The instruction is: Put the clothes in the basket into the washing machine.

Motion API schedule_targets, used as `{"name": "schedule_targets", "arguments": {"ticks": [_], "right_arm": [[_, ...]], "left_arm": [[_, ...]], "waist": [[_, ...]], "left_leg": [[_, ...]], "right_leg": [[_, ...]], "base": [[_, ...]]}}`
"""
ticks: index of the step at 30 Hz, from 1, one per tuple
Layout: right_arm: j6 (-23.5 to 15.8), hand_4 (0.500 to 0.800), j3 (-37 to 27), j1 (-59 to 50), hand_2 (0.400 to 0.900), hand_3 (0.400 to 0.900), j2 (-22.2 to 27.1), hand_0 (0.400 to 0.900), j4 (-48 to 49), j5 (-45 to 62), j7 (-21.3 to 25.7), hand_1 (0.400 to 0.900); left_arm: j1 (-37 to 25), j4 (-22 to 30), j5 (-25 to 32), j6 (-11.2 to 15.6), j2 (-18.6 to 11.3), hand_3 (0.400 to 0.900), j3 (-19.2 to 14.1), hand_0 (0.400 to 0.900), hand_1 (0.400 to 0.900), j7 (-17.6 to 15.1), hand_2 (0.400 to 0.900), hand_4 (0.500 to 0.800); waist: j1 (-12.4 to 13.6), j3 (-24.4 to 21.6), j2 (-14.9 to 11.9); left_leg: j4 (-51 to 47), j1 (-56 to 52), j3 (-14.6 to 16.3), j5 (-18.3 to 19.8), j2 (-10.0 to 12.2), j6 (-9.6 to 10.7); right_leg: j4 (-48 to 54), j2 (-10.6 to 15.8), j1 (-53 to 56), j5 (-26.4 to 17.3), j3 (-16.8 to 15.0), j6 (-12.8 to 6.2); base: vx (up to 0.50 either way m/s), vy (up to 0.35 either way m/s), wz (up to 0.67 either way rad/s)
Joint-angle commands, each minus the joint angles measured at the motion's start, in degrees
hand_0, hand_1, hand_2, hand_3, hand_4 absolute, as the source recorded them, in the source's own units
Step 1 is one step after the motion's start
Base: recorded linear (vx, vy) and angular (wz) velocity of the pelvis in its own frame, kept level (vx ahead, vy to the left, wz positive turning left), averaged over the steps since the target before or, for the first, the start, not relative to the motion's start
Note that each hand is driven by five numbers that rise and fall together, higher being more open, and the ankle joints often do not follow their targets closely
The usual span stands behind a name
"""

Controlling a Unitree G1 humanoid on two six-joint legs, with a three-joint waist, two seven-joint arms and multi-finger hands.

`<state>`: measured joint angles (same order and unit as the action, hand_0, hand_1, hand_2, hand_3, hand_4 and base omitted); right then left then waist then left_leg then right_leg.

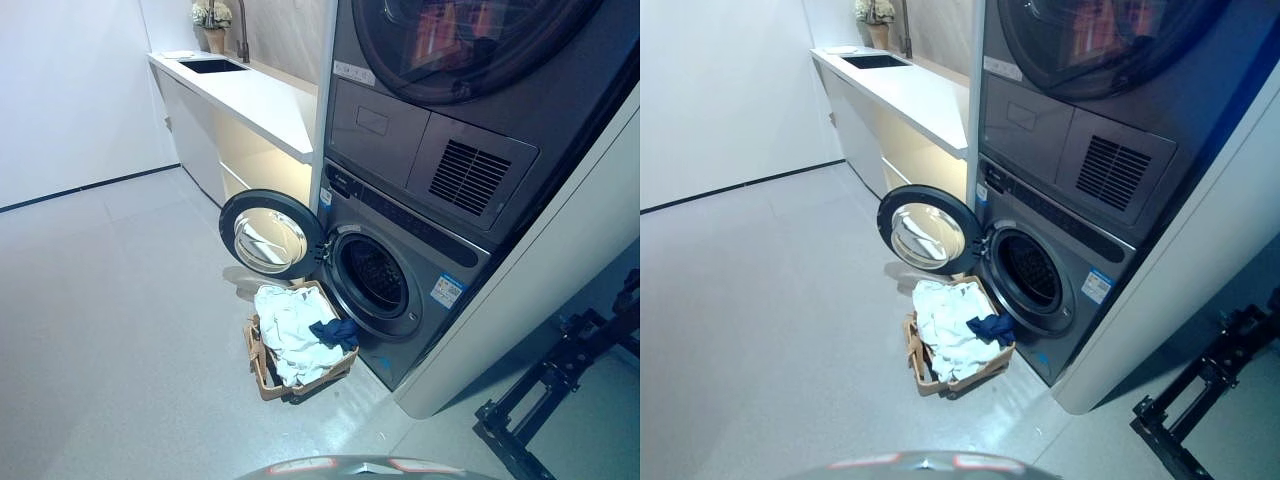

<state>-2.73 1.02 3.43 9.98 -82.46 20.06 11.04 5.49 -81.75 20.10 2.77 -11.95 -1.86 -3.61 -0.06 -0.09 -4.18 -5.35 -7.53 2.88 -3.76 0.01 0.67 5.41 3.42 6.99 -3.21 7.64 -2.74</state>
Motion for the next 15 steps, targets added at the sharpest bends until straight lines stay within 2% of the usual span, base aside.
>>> {"name": "schedule_targets", "arguments": {"ticks": [1,12,15], "right_arm": [[-1.7,0.800,0.6,-7.9,0.900,0.900,2.8,0.900,-1.6,-1.7,1.6,0.900],[-1.5,0.800,0.7,-8.3,0.900,0.900,3.2,0.900,-0.8,-1.5,1.5,0.900],[-1.7,0.800,1.0,-10.1,0.900,0.900,3.6,0.900,0.1,-0.7,1.7,0.900]], "left_arm": [[-6.4,-3.4,-1.1,1.8,3.2,0.900,1.4,0.900,0.900,-0.9,0.900,0.800],[-6.8,-3.2,-1.3,1.6,2.7,0.900,1.5,0.900,0.900,-1.0,0.900,0.800],[-8.6,-2.3,0.1,1.9,2.1,0.900,1.6,0.900,0.900,-1.9,0.900,0.800]], "waist": [[-0.2,5.2,3.9],[-0.5,6.1,4.2],[-0.8,8.1,4.9]], "left_leg": [[0.3,-5.2,-0.4,10.4,-0.8,0.0],[0.3,-4.6,-0.5,10.3,-0.7,0.0],[0.3,-1.9,0.0,8.9,0.3,-0.2]], "right_leg": [[-0.4,-1.0,4.6,8.4,1.8,-2.74],[-0.4,-1.4,4.1,8.1,1.8,-2.24],[-8.2,-2.0,-3.2,10.3,0.9,-1.08]], "base": [[0.00,0.000,0.00],[0.00,-0.022,0.00],[-0.13,-0.100,-0.04]]}}
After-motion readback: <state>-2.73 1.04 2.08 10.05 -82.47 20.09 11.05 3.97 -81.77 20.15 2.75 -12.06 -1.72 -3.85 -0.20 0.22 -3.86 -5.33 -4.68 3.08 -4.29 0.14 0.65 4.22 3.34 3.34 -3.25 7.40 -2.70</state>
